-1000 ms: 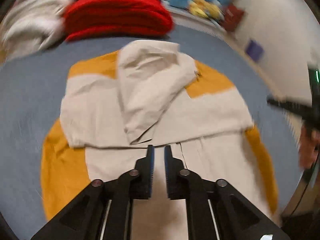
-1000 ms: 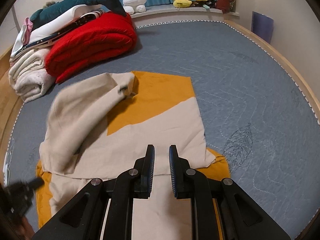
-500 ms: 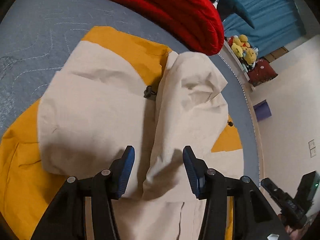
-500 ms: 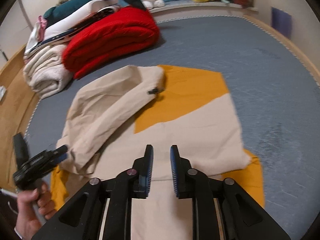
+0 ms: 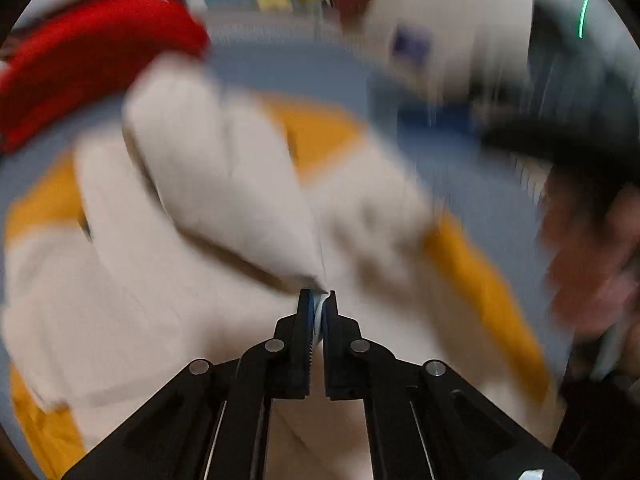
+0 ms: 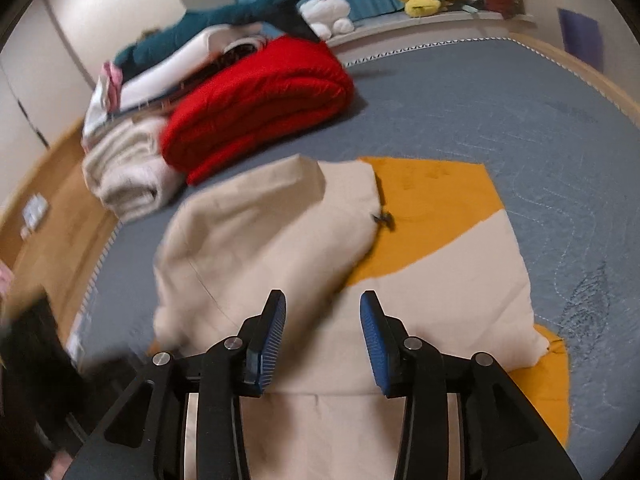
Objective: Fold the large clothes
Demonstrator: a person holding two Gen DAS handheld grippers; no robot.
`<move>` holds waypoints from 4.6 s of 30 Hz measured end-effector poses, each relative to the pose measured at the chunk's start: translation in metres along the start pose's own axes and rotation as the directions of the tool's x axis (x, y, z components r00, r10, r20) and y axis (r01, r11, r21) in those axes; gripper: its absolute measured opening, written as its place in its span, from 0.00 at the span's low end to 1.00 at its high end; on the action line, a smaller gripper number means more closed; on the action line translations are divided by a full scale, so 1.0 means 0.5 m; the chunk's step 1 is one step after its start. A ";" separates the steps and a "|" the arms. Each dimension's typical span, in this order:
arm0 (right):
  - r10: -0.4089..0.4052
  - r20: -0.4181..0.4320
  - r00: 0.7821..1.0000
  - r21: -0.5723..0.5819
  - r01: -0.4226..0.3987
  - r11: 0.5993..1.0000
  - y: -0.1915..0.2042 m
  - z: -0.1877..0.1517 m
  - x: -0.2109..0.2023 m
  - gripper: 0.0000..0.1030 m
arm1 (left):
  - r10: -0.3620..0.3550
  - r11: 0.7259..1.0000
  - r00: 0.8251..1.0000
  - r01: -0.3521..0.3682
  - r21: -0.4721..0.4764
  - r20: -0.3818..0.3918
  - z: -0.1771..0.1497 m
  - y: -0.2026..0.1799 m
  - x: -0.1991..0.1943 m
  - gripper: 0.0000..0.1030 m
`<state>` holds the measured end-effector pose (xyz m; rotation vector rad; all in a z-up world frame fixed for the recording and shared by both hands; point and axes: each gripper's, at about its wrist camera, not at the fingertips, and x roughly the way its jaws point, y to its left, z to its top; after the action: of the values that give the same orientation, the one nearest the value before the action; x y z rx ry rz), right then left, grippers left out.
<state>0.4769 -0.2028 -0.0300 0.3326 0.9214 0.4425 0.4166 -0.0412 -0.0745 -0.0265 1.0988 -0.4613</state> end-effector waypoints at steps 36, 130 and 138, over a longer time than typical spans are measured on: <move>0.080 -0.008 0.997 0.202 -0.077 0.976 0.008 -0.069 0.125 0.01 | -0.269 0.602 0.944 0.320 -0.732 0.192 -0.025 0.304 -0.038 0.41; -0.315 0.024 0.949 0.075 0.313 0.947 -0.255 -0.445 -0.598 0.40 | 0.189 0.620 0.980 -0.074 -0.781 0.057 -0.668 0.234 -0.497 0.14; -0.267 -0.314 0.911 0.153 0.326 0.933 -0.351 -0.524 -0.458 0.40 | 0.137 0.617 0.986 -0.158 -0.771 -0.092 -0.672 0.260 -0.421 0.29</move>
<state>0.1805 -0.4458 -0.1006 0.3100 1.2866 0.1127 0.0943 0.2236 -0.0835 -0.7034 1.2448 0.2067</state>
